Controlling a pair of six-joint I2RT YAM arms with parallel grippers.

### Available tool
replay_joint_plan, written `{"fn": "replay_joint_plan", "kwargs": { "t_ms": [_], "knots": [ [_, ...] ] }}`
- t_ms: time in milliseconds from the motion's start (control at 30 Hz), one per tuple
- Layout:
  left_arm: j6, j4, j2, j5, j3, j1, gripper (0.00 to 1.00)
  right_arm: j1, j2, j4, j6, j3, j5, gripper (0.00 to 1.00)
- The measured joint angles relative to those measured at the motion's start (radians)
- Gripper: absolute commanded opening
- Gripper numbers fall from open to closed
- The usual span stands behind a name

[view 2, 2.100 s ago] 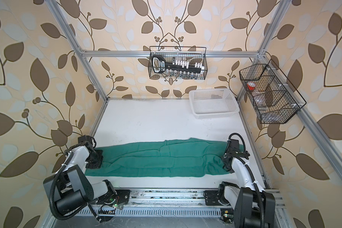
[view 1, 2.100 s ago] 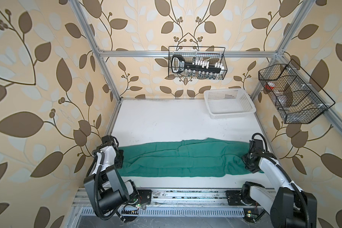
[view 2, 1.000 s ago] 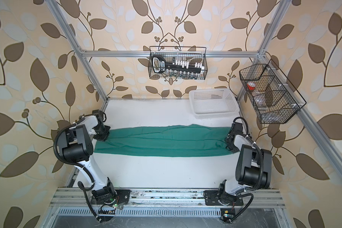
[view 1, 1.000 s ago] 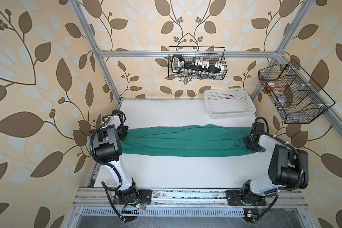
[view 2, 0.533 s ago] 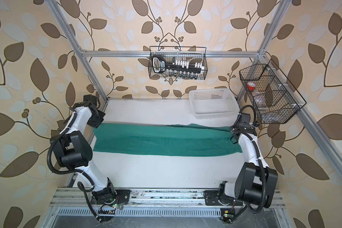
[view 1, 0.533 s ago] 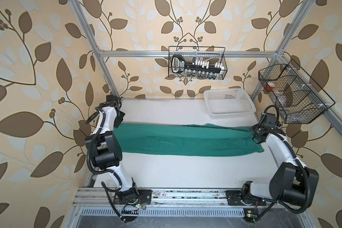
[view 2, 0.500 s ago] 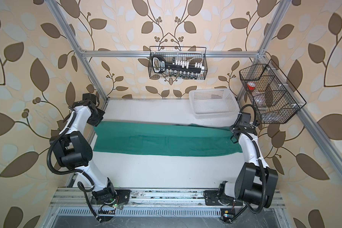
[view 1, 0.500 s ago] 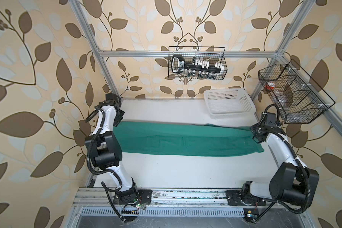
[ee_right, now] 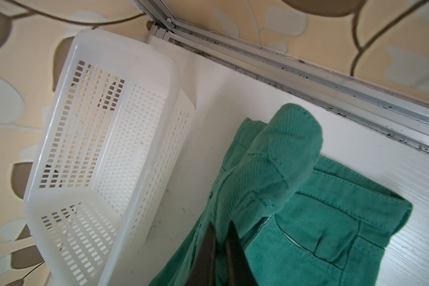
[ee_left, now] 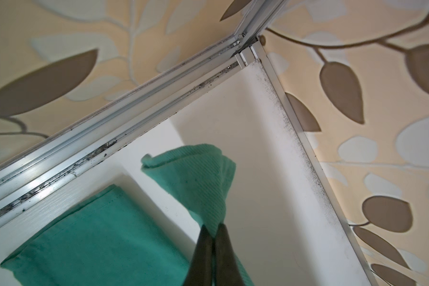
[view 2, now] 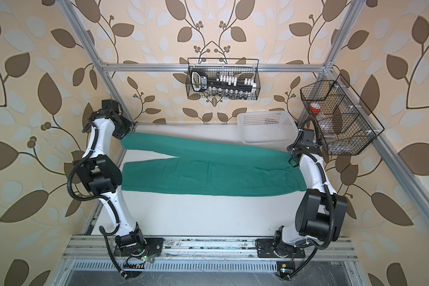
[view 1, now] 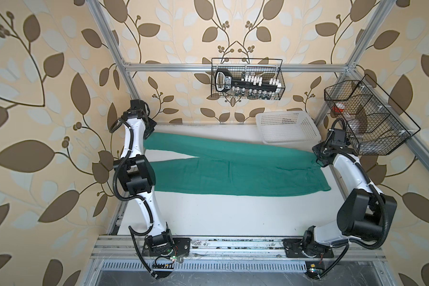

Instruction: Fold and stack the trousers

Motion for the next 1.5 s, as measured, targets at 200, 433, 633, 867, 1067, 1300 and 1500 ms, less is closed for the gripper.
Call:
{"fn": "replay_joint_plan", "kwargs": {
  "t_ms": [200, 433, 633, 867, 1067, 1300, 1500],
  "knots": [
    [0.034, -0.018, 0.035, 0.025, 0.067, 0.000, 0.00, 0.006, 0.064, 0.003, -0.001, 0.068, -0.020, 0.09],
    [0.061, -0.013, 0.047, 0.042, 0.131, 0.000, 0.00, 0.002, 0.104, 0.005, 0.000, 0.119, -0.055, 0.09],
    [0.073, 0.005, 0.047, 0.072, 0.131, 0.002, 0.00, -0.001, 0.150, 0.025, 0.008, 0.161, -0.092, 0.09],
    [0.094, 0.064, 0.031, 0.095, 0.071, 0.004, 0.00, -0.012, 0.134, 0.062, 0.002, 0.138, -0.137, 0.09],
    [0.097, 0.111, -0.041, 0.105, -0.177, 0.040, 0.00, -0.049, 0.010, 0.080, -0.010, -0.026, -0.172, 0.09],
    [0.097, 0.144, -0.168, 0.121, -0.418, 0.088, 0.00, -0.092, -0.071, 0.058, -0.031, -0.150, -0.188, 0.09],
    [0.094, 0.193, -0.288, 0.119, -0.608, 0.126, 0.00, -0.104, -0.122, 0.043, -0.042, -0.234, -0.191, 0.10]
  ]
}}
